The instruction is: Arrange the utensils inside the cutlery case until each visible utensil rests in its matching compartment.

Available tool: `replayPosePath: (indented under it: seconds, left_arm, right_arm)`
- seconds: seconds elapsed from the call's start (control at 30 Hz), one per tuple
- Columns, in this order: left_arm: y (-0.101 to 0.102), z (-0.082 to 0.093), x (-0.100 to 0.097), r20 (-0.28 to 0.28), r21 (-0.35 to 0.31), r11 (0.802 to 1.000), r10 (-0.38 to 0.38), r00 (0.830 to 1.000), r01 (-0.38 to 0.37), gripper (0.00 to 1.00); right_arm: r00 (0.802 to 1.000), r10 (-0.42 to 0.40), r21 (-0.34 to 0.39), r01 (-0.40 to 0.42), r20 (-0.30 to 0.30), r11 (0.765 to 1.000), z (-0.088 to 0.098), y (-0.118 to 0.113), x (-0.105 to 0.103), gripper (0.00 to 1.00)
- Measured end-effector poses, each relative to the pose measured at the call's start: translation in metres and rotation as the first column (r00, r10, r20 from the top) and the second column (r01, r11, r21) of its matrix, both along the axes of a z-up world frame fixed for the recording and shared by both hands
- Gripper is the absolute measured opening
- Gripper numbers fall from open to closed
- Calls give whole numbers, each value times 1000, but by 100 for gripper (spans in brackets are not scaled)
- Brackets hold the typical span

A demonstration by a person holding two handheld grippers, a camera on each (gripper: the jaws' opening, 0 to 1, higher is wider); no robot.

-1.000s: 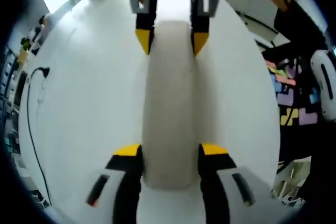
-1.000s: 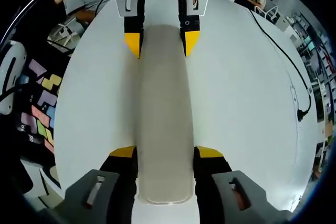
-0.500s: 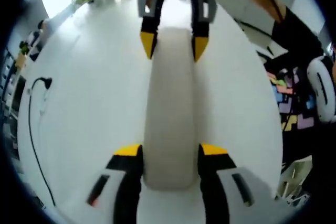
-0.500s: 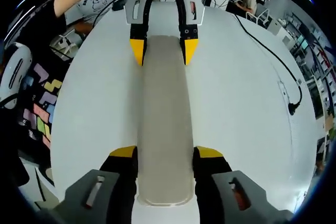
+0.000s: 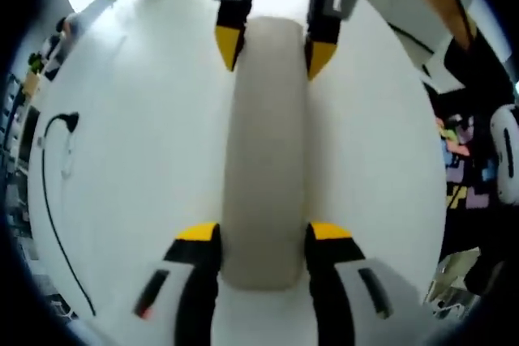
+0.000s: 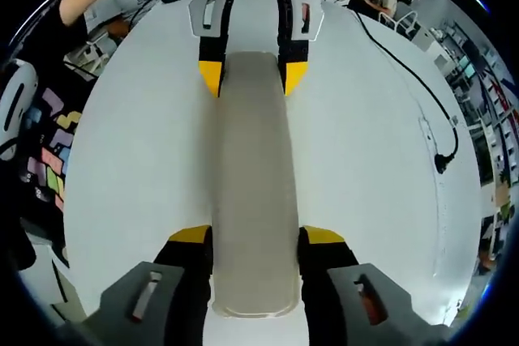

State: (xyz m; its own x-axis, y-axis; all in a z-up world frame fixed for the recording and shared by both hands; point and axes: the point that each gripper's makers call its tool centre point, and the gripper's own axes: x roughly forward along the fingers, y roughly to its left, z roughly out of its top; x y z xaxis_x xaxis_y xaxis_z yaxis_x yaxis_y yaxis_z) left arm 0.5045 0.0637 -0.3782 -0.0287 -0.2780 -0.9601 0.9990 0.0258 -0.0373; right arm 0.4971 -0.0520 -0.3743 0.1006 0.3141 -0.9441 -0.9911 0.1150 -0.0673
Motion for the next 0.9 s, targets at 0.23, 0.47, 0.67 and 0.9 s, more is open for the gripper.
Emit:
replayPosePath:
  seconds: [0.23, 0.47, 0.67, 0.9]
  left_arm:
    - [2, 0, 2, -5, 7, 1000, 4, 1000, -4, 45]
    - [1, -2, 1, 23, 30, 1000, -4, 1000, 3, 45]
    - [2, -1, 2, 26, 42, 999, -2, 1000, 1, 45]
    - [2, -1, 2, 26, 42, 999, 22, 999, -23, 46]
  right_arm:
    - [998, -41, -21, 40, -49, 999, -6, -1, -1, 43]
    - [996, -58, -48, 55, -68, 997, -6, -2, -2, 44]
    - [997, -45, -10, 44, -62, 999, -7, -1, -4, 44]
    - [997, -53, -30, 51, -63, 998, -6, -1, -5, 44]
